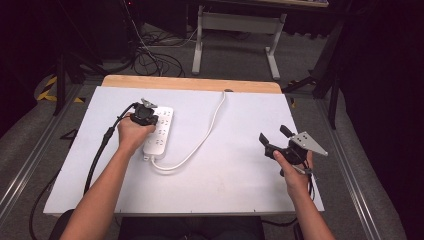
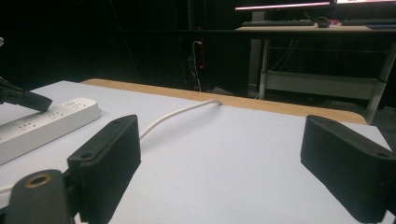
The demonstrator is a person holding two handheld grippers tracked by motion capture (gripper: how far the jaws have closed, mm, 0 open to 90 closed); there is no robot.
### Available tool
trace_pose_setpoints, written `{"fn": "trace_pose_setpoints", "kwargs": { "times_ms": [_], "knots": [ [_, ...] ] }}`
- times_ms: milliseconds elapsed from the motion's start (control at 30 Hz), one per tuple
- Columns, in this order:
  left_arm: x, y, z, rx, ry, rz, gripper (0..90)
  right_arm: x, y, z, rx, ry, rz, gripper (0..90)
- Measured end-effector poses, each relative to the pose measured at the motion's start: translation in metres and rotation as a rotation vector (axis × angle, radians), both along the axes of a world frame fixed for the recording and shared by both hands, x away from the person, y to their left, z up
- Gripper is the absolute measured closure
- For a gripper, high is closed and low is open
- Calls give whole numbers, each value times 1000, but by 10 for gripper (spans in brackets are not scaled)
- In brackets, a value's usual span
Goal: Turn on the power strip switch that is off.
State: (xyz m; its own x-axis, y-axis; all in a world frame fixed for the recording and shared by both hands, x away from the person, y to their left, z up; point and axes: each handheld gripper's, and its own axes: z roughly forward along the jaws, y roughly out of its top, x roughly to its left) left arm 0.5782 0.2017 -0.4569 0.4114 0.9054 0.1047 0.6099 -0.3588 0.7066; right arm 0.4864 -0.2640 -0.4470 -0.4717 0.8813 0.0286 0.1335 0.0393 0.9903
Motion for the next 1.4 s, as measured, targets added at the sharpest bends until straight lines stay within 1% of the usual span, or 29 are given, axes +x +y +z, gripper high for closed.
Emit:
{"fn": "trace_pose_setpoints", "kwargs": {
  "times_ms": [100,200,233,433,467,533,567,600,633,700,733,767,833,867,933,967,1133,1333,1400],
  "knots": [
    [0,0,0,1,1,5,900,-1,1,0,-8,-5,4,128],
    [2,-2,-2,29,-18,19,900,-1,1,1,-7,-6,6,128],
    [2,-1,-2,15,-15,26,900,-2,1,1,-8,-5,6,128],
    [3,1,-2,-10,-2,15,900,-1,0,1,-5,-4,7,128],
    [3,1,-2,-27,5,16,900,-1,0,1,-6,-4,5,128],
    [3,1,-3,-29,3,17,900,-1,0,1,-6,-4,5,128],
    [3,-2,-4,-13,-8,15,900,-1,0,1,-6,-5,7,128],
    [3,-2,-4,-22,-7,20,900,-1,0,1,-6,-5,6,128],
    [3,-2,-4,-22,-7,20,900,-1,0,1,-6,-5,6,128],
    [4,0,-4,-46,10,25,900,-2,1,1,-7,-5,5,128],
    [4,1,-4,-46,13,22,900,-2,1,1,0,-5,5,128],
    [4,0,-4,-43,12,25,900,-2,1,2,-3,-9,3,128],
    [4,-3,-3,-22,12,26,900,-3,0,2,-4,-13,3,128],
    [5,-2,-3,-20,10,26,900,-3,-1,3,-2,-13,2,128],
    [5,-2,-3,-34,22,30,900,-4,-1,3,1,-11,0,128],
    [5,-2,-3,-34,22,30,900,-4,-1,3,7,-11,0,128],
    [4,-2,-3,-31,20,31,900,-4,-1,3,3,-9,0,128],
    [5,0,-3,-48,21,33,900,-5,0,3,5,-8,-2,128],
    [5,-1,-3,-45,23,32,900,-6,0,4,3,-11,-3,128]
  ]
}}
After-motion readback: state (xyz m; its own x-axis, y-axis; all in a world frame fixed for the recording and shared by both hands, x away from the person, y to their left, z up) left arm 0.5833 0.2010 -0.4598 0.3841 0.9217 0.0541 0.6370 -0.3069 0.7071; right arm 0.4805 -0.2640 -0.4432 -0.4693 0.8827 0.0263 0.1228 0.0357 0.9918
